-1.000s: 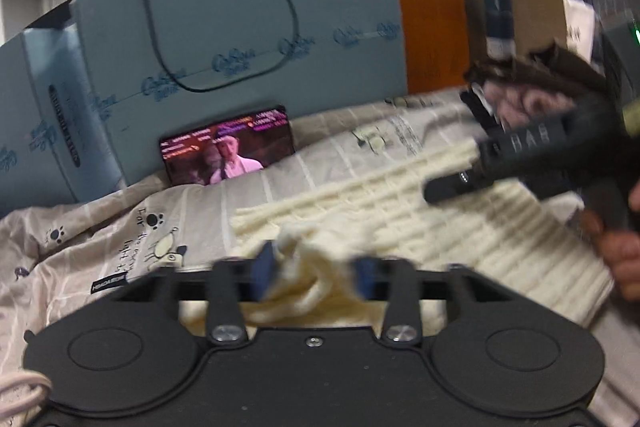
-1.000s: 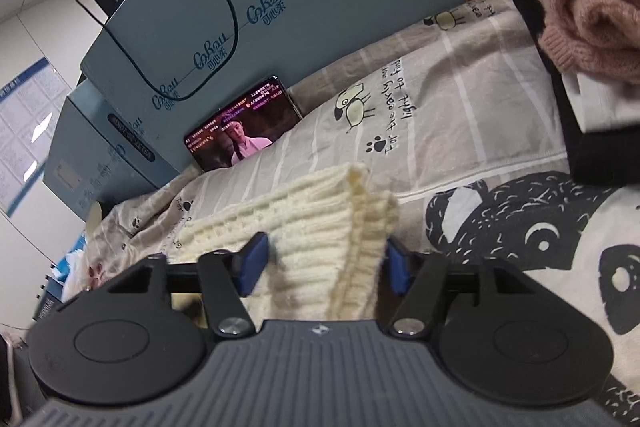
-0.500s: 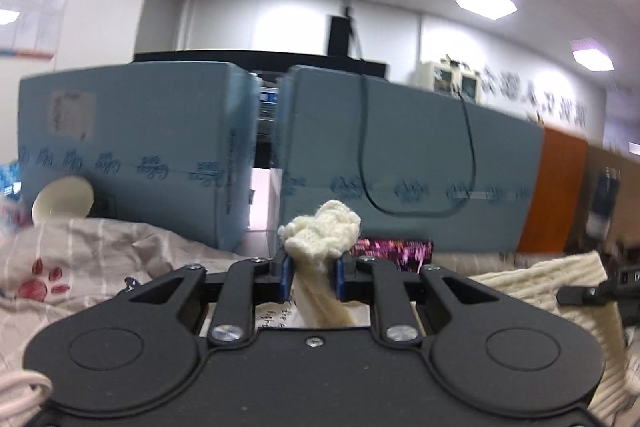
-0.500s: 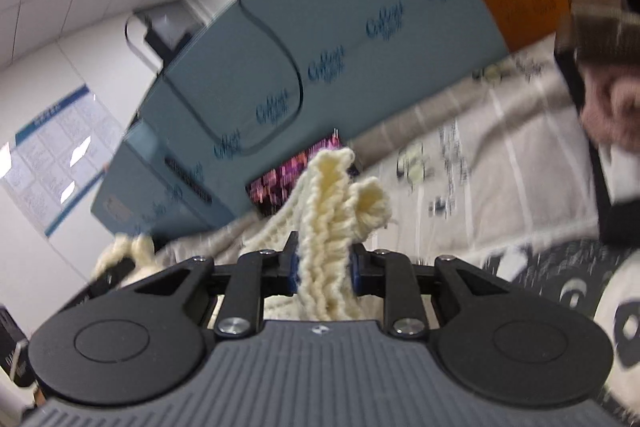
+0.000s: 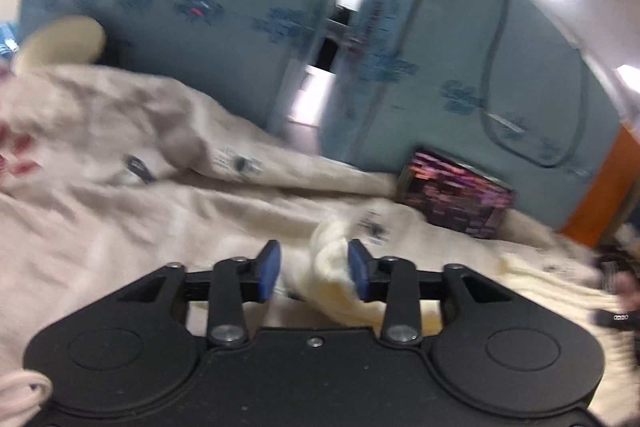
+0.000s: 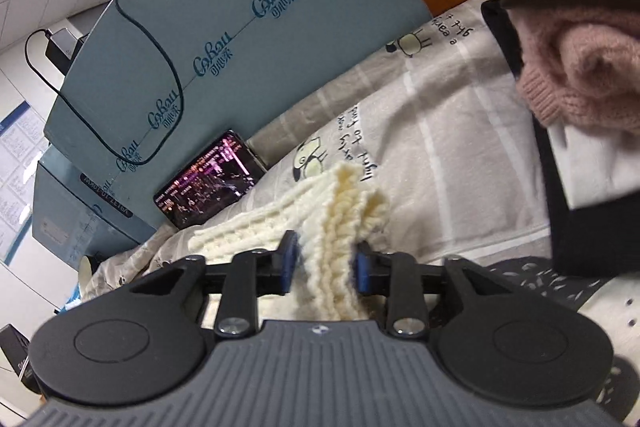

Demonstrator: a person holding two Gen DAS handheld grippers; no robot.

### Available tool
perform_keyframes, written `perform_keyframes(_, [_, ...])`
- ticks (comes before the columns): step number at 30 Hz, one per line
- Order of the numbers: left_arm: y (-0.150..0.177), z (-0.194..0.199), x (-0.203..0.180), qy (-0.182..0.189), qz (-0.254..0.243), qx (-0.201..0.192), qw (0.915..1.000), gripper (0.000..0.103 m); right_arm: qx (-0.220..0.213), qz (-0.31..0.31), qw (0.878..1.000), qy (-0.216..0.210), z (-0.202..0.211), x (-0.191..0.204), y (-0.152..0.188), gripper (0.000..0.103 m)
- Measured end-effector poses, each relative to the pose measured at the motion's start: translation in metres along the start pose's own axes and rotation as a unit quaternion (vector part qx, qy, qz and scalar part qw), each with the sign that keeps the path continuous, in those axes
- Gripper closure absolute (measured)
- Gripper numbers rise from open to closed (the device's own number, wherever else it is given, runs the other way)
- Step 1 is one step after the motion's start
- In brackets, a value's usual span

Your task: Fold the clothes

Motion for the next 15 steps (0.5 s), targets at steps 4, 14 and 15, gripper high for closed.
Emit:
perform_keyframes(4, [-0.012, 0.011, 0.011, -0.076, -0.028, -0.044, 0.9957, 0.042, -0.004, 0.046, 0.999, 0.024, 0.005, -0.003, -0.004, 0.036])
perform_keyframes(14, [0.018, 0.042, -0.090, 0.052, -0.235, -0.070, 0.9681, 0.026, -0.030, 0.117, 0.993, 0.020, 0.007, 0.010, -0.030, 0.024])
perform_keyframes(15, [0.023, 0.034, -0.090, 0.030, -0.246, -0.062, 0.9669, 0.026, -0.026, 0.125, 0.992, 0.023, 0.005, 0.012, -0.030, 0.024])
Point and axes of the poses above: each gripper's, at about its wrist camera, not at the fingertips, and z roughly against the way its jaws point, x to its left, y to its underside, the point moved 8 cm from there along -z, roughly the way its jaws point, and after that the axes turned 1 degree about -y, right-handed, at the moved point
